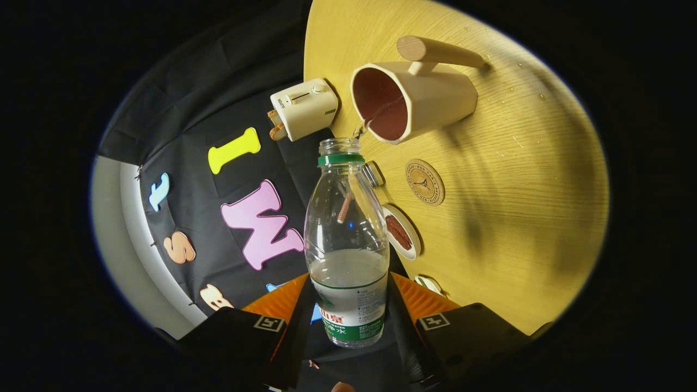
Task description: Take the bottle from table, then pour the juice into the cup, finally place the bottle on the coaster
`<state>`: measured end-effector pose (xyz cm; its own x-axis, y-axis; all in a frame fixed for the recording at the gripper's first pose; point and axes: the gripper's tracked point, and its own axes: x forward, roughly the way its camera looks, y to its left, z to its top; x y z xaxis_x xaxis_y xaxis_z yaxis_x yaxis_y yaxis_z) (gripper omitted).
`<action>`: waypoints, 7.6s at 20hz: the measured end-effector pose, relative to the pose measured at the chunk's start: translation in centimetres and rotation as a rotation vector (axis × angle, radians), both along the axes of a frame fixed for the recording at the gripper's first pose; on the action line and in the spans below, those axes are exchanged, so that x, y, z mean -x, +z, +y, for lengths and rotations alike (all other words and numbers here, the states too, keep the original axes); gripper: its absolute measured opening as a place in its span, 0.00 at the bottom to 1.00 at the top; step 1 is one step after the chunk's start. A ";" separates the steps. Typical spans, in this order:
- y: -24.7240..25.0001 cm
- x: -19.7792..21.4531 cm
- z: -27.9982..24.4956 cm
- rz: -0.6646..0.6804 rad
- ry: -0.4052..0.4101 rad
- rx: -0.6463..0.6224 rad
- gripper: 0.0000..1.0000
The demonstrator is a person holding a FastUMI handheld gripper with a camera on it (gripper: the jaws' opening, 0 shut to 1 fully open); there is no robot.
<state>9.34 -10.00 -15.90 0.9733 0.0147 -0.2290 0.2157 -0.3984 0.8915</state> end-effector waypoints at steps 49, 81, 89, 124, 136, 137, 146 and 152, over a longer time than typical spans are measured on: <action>1.5 -0.1 -1.8 -0.061 -0.047 0.038 0.73; 5.8 -7.2 -1.4 0.051 0.050 1.930 0.74; -2.4 -10.5 -2.5 0.148 0.075 1.960 0.75; -8.3 -12.2 -2.8 0.269 0.103 1.939 0.99; -5.4 -7.2 -0.7 0.218 0.123 1.926 0.99; -4.8 -6.7 -0.5 0.205 0.122 1.922 0.99; 1.0 -2.0 3.4 0.074 0.154 1.936 0.99; 6.3 0.9 5.9 -0.035 0.180 1.968 0.99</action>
